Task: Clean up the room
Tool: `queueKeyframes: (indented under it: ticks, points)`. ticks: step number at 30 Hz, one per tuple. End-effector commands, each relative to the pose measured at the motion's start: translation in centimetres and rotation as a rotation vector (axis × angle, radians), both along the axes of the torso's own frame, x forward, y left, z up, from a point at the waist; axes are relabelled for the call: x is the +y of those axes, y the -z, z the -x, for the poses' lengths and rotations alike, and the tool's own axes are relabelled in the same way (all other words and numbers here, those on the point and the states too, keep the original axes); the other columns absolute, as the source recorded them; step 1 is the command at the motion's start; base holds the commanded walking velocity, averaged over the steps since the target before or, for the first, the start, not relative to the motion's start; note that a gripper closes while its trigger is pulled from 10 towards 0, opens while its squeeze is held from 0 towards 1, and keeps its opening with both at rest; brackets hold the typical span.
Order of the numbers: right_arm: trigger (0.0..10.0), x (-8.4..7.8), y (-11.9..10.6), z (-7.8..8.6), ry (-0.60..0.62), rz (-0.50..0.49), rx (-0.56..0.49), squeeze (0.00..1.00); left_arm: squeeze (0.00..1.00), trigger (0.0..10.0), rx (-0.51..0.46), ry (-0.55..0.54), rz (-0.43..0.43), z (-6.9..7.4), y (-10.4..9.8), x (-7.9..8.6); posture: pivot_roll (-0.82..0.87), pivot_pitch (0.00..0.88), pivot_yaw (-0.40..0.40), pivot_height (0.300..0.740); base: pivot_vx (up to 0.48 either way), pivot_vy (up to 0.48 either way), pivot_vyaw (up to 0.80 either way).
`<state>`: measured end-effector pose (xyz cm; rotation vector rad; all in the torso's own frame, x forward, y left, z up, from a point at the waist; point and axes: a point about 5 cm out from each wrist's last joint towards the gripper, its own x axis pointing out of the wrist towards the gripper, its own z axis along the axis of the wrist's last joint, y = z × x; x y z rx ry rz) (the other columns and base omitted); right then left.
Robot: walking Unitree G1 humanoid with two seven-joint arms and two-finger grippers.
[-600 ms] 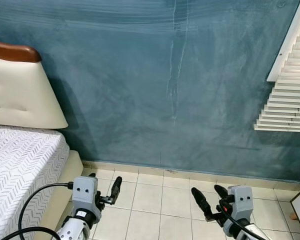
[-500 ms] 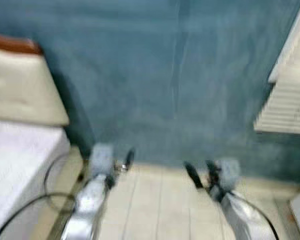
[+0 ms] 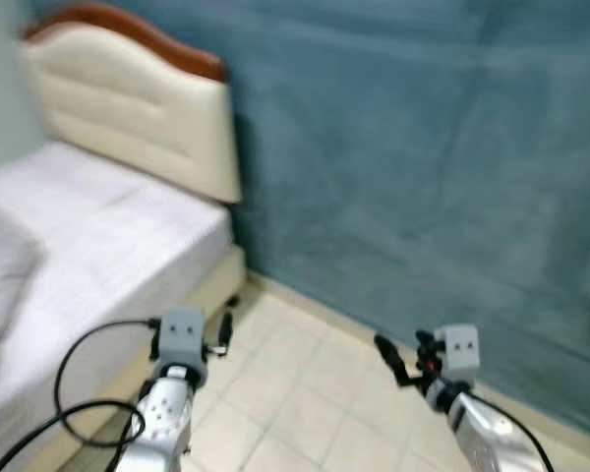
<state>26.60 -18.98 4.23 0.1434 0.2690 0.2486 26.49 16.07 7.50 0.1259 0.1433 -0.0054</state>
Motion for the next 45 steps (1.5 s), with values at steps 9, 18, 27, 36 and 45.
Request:
queueKeyframes:
  ticks: [9,18,27,36,45]
  points:
    - [10.0,0.0,0.0,0.1,-0.069,-0.007,-0.009,0.0,0.0,10.0,-0.057,-0.01,-0.013,-0.3,-0.5,-0.8,0.06,0.0,-0.007,0.74,0.213,0.0,0.51]
    - [10.0,0.2,-0.1,-0.4,-0.091,-0.057,-0.021,0.0,0.0,10.0,-0.065,-0.059,-0.083,-1.2,-0.5,-0.5,0.07,0.0,0.0,0.74,0.053,0.0,0.51]
    - [10.0,0.5,0.8,-0.2,-0.113,-0.056,-0.01,0.0,0.0,10.0,0.021,0.024,0.001,-1.2,0.5,-0.4,0.08,0.0,0.001,0.74,0.0,0.0,0.51]
    - [10.0,-0.3,1.0,-0.2,-0.045,-0.039,-0.037,0.0,0.0,10.0,0.008,0.021,0.084,-0.8,0.5,0.4,0.08,0.0,0.003,0.74,0.0,0.42,0.3]
    - [10.0,-0.5,0.5,-0.7,-0.013,-0.035,-0.058,0.0,0.0,10.0,-0.018,0.033,0.086,-0.4,0.1,0.5,0.09,0.0,-0.002,0.74,0.0,0.48,0.69]
